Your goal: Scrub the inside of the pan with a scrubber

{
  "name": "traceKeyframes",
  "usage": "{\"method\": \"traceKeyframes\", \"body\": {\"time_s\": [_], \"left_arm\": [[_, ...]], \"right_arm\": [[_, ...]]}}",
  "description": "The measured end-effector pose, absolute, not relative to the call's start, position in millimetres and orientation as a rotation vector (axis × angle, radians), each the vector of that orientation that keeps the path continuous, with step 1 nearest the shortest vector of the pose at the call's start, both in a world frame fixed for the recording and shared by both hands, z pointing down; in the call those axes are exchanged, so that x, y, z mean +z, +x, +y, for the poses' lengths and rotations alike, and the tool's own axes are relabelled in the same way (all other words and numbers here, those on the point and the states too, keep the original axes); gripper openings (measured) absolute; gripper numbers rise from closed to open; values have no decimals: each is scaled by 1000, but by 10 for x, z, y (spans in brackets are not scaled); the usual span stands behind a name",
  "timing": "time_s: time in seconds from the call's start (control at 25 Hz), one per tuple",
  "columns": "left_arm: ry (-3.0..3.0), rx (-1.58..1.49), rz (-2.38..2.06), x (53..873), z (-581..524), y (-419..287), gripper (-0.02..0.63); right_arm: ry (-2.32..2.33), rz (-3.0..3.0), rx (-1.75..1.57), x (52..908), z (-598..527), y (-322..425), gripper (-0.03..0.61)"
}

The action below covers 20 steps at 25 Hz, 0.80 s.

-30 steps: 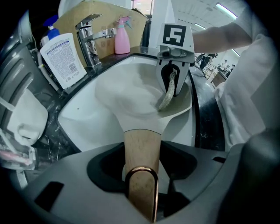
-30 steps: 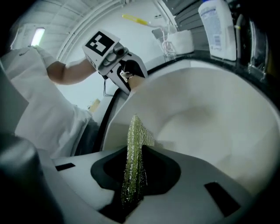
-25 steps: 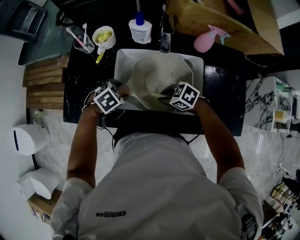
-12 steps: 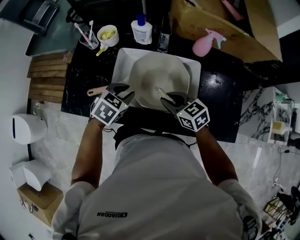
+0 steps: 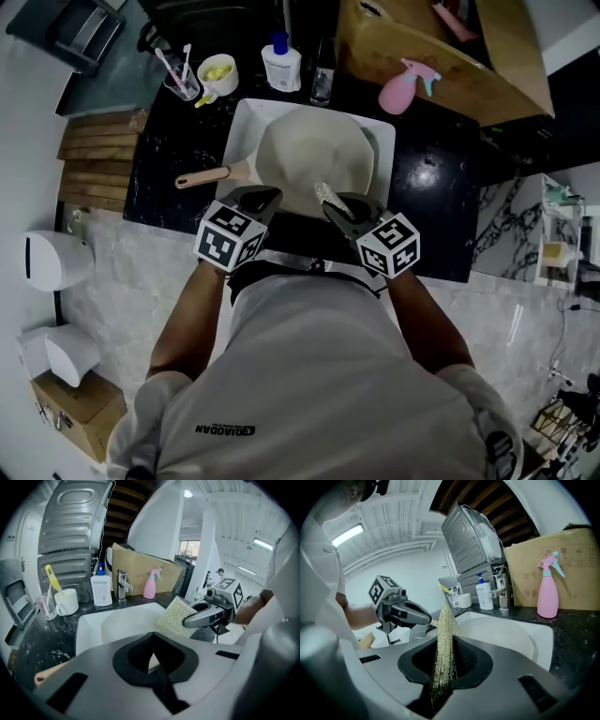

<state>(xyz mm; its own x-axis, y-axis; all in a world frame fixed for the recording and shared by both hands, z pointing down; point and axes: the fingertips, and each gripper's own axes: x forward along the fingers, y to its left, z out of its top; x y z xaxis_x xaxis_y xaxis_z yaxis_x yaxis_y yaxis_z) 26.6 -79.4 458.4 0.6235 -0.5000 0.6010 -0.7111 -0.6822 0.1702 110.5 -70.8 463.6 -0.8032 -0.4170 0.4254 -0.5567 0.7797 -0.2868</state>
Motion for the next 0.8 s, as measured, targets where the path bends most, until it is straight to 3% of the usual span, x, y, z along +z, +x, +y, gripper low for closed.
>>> {"method": "traceKeyframes", "body": {"time_s": [0.36,0.8], "left_arm": [[2556,626,-912,4209,-475,144,14],[2632,589,-810,4101,381,-515,14]], "right_arm": [[982,-2636,550,4283,-390,984,84],[1188,-2610,555,4147,472,254,81]]}}
